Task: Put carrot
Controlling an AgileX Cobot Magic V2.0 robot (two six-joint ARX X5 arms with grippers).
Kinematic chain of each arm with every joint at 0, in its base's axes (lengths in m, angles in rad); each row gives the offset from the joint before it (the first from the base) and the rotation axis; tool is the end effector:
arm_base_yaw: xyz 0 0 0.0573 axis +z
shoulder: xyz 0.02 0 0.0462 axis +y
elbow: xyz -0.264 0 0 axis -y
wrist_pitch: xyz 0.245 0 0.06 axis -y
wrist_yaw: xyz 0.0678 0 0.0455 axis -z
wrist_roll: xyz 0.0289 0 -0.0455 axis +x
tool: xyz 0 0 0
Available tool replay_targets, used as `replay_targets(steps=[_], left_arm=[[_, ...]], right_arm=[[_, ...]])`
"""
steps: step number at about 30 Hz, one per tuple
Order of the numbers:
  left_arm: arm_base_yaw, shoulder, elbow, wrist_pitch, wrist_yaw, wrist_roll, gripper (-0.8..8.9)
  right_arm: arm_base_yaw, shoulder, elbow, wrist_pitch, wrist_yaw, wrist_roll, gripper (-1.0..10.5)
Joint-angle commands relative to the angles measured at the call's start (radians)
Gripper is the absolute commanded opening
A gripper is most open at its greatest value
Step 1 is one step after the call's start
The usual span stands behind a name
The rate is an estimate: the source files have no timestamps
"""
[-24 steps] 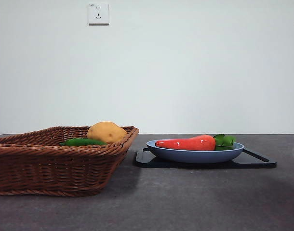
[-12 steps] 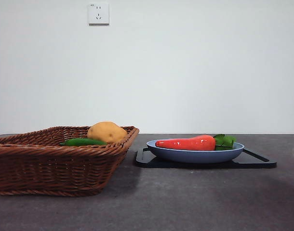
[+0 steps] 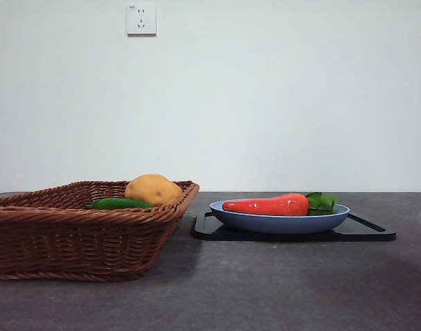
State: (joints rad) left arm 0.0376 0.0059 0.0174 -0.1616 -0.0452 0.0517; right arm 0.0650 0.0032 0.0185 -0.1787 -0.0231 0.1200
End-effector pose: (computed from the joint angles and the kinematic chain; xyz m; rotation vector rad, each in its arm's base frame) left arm 0.0958 0.0049 0.1534 0.0521 0.1522 0.0787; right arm 0.0952 0.0069 0.1524 0.1162 0.1685 0.0780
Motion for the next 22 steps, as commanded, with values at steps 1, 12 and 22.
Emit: replay_targets(steps=[1, 12, 22], left_arm=[[0.003, -0.005, -0.011, 0.011, -0.002, -0.006, 0.08], [0.003, -0.005, -0.011, 0.011, -0.002, -0.006, 0.08], [0.003, -0.005, -0.011, 0.011, -0.002, -0.006, 0.08]], right_arm=[[0.000, -0.003, -0.010, 0.006, 0.003, 0.007, 0.0], [0.000, -0.003, -0.010, 0.006, 0.003, 0.007, 0.0], [0.000, -0.003, -0.010, 0.006, 0.003, 0.007, 0.0]])
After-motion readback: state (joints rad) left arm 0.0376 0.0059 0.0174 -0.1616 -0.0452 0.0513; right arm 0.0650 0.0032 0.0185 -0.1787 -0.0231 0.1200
